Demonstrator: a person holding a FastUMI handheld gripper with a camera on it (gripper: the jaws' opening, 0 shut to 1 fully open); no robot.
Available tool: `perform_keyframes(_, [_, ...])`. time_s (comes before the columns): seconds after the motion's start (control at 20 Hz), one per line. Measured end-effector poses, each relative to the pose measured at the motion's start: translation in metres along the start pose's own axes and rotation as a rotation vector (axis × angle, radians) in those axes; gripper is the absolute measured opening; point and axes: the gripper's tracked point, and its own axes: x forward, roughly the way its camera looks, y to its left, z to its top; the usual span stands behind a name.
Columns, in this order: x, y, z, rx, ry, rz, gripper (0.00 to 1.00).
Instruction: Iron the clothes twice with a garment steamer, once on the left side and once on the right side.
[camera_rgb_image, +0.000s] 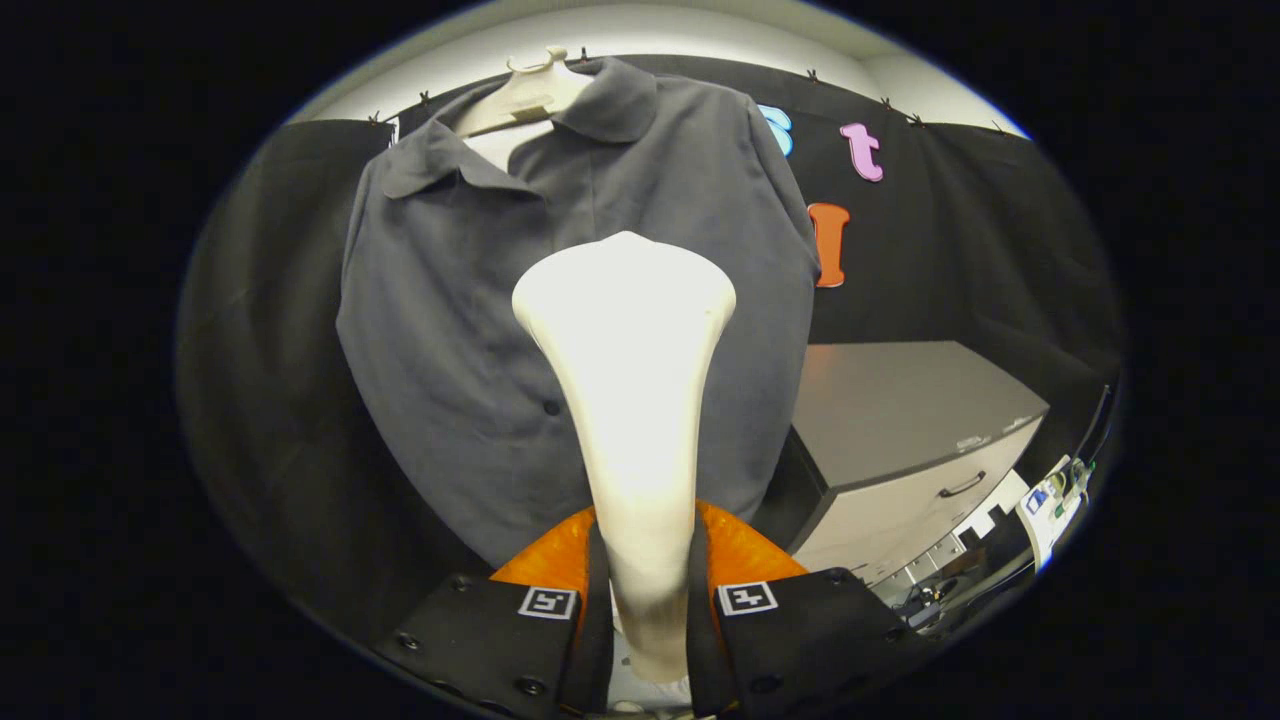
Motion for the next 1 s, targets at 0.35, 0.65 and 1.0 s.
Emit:
perform_keyframes(0.35, [-0.014,0.056,0.069,-0.044,-0.097,0.047,0.37])
perform_keyframes(0.65, [-0.009,0.094,0.097,-0.069,-0.146,0.082,0.37])
perform_keyframes(1.0, [0.006,0.131,0.094,-0.116,-0.141,0.116,0.37])
